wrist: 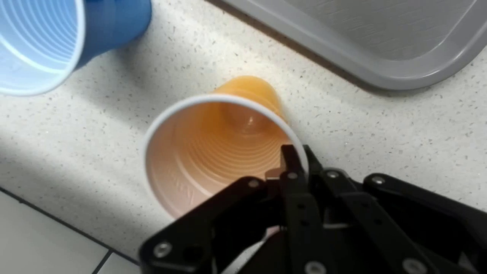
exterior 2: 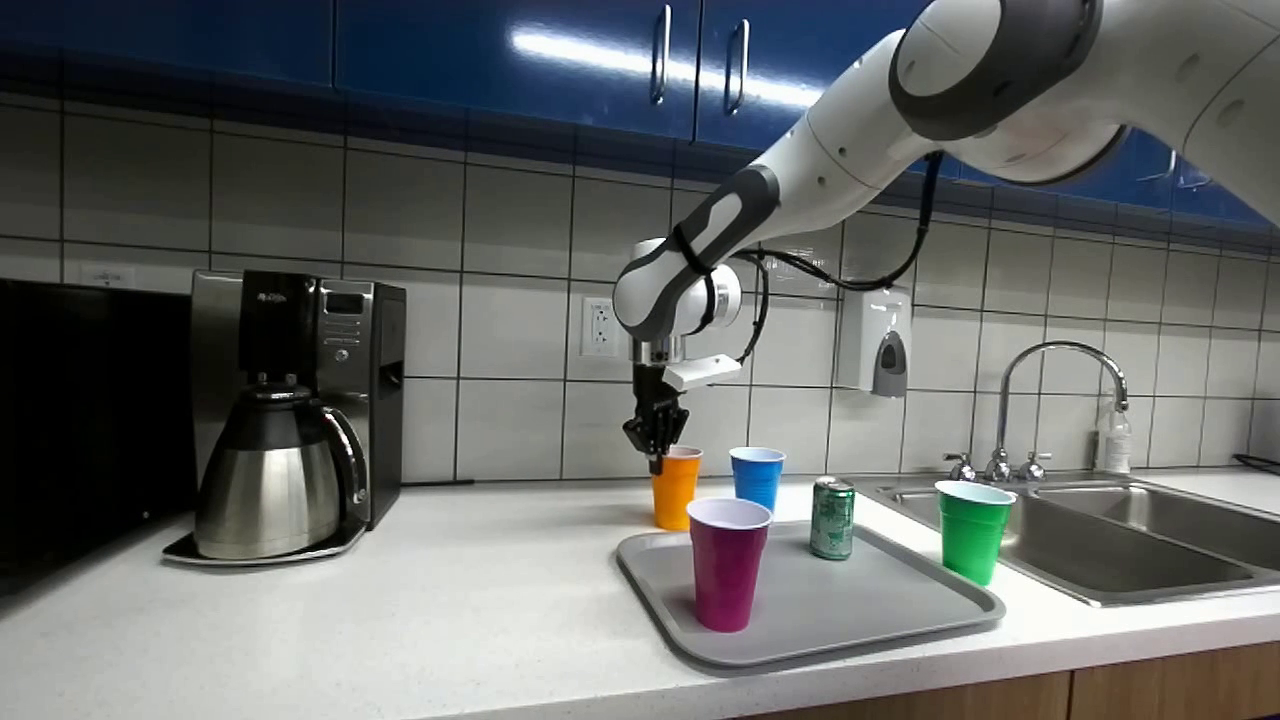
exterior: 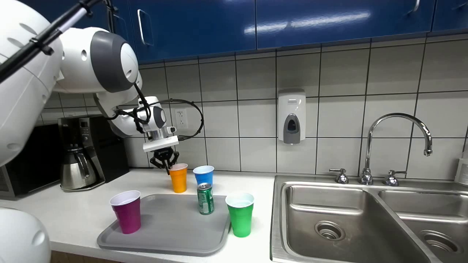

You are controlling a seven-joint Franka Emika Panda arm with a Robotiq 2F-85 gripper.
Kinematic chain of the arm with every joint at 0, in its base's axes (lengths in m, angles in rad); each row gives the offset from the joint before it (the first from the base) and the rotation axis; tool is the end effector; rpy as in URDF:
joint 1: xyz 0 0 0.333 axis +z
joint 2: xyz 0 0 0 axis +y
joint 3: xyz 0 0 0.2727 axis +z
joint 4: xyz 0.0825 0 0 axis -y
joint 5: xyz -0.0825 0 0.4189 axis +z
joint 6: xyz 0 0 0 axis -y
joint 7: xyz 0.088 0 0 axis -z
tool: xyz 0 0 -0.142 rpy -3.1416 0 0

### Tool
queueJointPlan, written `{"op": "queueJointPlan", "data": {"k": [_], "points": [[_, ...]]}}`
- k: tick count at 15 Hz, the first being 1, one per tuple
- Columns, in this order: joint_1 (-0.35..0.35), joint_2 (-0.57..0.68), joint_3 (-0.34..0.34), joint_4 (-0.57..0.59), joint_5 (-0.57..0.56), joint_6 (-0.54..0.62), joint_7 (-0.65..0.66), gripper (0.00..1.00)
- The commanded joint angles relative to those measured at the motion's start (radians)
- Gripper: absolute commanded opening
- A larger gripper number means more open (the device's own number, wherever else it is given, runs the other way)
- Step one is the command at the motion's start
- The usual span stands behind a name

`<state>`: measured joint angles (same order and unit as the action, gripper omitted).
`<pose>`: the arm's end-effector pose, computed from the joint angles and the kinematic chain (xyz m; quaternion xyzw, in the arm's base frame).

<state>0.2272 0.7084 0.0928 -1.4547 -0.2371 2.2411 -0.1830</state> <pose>0.7027 0.2108 0.1886 0.9497 0.3033 0.0456 0.0631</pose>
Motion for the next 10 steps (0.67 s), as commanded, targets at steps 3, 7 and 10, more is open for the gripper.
{"op": "queueJointPlan", "data": {"k": [3,7,10], "points": [[0.016,-0.005,-0.018,0.023,-0.039,-0.037,0.003,0.01],[0.024,-0.044,-0.010,-0.001,-0.051,-0.025,-0.003,0.01],[0.039,-0.098,-0.004,-0.040,-0.054,-0.007,0.010,0.01]]}}
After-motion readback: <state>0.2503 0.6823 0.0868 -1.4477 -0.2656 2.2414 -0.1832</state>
